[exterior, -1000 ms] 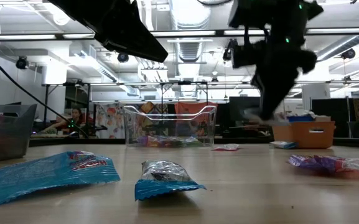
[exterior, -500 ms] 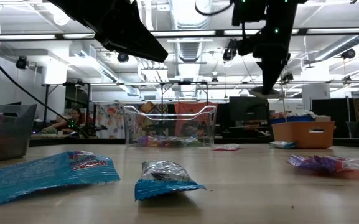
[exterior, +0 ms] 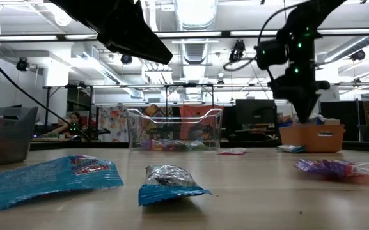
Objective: Sort candy
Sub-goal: Put the white chocolate into the orange bin, then put the red candy into the black bin
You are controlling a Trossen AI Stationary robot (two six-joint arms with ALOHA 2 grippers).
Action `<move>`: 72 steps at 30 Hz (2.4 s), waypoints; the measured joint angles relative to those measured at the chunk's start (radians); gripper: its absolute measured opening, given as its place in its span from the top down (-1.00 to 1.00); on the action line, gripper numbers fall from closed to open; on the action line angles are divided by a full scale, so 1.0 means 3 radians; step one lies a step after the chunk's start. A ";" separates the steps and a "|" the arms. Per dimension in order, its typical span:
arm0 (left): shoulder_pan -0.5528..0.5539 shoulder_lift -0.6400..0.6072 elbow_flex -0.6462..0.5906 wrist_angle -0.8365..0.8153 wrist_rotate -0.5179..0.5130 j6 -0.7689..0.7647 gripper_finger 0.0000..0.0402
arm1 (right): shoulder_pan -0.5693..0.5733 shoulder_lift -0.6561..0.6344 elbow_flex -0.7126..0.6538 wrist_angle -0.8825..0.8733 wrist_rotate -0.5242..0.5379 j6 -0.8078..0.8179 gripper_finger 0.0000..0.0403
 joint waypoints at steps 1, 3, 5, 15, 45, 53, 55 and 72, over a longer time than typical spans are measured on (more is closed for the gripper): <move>0.0000 0.0000 0.0000 0.0000 0.0000 0.0000 0.41 | -0.0037 0.0022 -0.0030 0.0025 -0.0041 -0.0002 0.72; 0.0000 0.0000 0.0000 0.0000 0.0000 -0.0012 0.41 | -0.0062 0.0057 -0.0042 0.0028 -0.0036 -0.0002 0.58; 0.0000 0.0000 0.0000 0.0000 0.0000 -0.0041 0.41 | -0.0063 0.0051 -0.0042 0.0061 -0.0034 -0.0001 0.44; 0.0000 0.0000 0.0000 0.0000 0.0000 -0.0147 0.41 | 0.0460 -0.0263 0.0023 0.0701 -0.0602 0.0290 0.06; -0.0010 0.0000 0.0000 -0.0003 0.0000 -0.0178 0.41 | 0.1859 0.1009 -0.0009 0.2370 -0.0191 0.0051 0.19; -0.0009 0.0000 0.0000 -0.0003 -0.0001 -0.0175 0.41 | 0.1833 0.1339 -0.0009 0.2511 0.0229 0.0097 0.27; -0.0009 0.0000 0.0000 -0.0003 -0.0001 -0.0175 0.41 | 0.1828 0.1394 -0.0004 0.2548 0.0232 0.0096 0.33; -0.0006 0.0000 0.0000 -0.0003 -0.0001 -0.0175 0.41 | 0.2292 0.1174 0.0018 0.2412 -0.0913 0.0550 0.95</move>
